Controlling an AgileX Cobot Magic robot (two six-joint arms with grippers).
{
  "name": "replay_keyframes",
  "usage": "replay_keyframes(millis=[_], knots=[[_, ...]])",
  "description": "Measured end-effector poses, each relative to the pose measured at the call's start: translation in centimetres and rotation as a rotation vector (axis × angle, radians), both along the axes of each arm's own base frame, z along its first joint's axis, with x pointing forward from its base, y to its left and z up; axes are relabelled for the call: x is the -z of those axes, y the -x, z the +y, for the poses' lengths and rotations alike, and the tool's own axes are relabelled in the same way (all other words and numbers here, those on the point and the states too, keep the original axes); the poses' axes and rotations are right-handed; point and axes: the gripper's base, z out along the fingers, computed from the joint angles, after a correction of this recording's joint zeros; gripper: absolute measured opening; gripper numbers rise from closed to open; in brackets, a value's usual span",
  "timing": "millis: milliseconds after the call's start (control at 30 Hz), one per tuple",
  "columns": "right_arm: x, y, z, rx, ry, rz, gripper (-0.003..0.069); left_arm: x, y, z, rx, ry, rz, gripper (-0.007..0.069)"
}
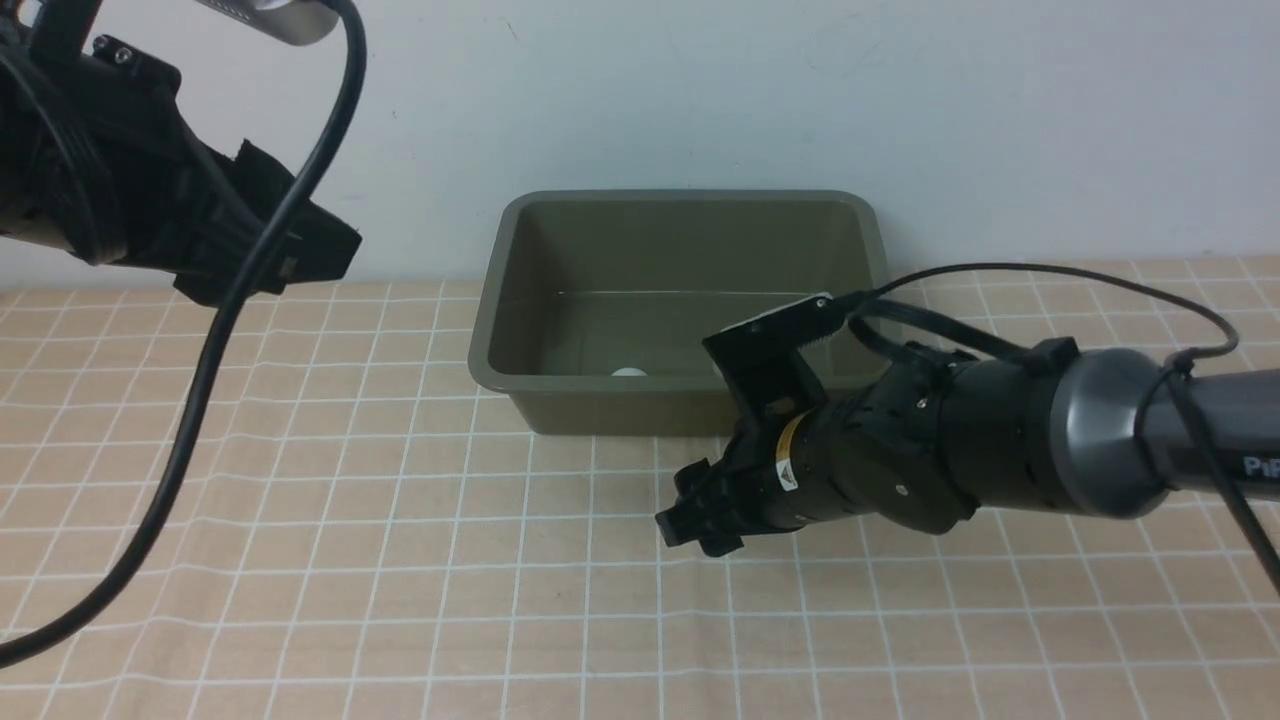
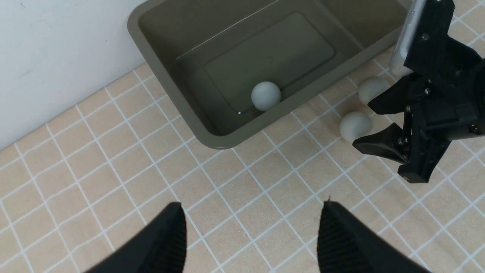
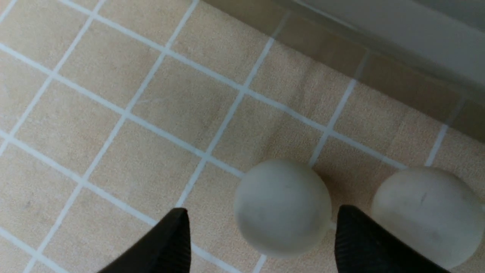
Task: Put the table tennis balls into the box on the light coffee tablecloth.
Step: 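Reach for and grasp a ping pong ball on the table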
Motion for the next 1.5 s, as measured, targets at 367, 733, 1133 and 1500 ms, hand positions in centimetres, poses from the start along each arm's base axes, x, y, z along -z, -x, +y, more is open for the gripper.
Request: replay_keyframes(millis=[367, 733, 1133, 1500], knots=[[-0.2, -0.2, 0.2, -0.011, -0.025, -0.029, 0.0463, 0.0, 0.0, 0.0, 0.0, 0.0, 0.0, 0.0386], [1.0, -0.4, 0.3, -0.009, -0.014, -0.011, 0.0453, 0.0, 0.0, 0.0, 0.0, 0.0, 0.0, 0.0386], [1.1, -0.7, -0.2, -0.027, 0.018, -0.028, 0.0338, 0.0, 0.0, 0.0, 0.0, 0.0, 0.001, 0.0386], [-6.2, 0.6, -1.5, -0.026, -0.01, -0.149, 0.034, 0.0, 0.0, 0.0, 0.0, 0.0, 0.001, 0.0386]])
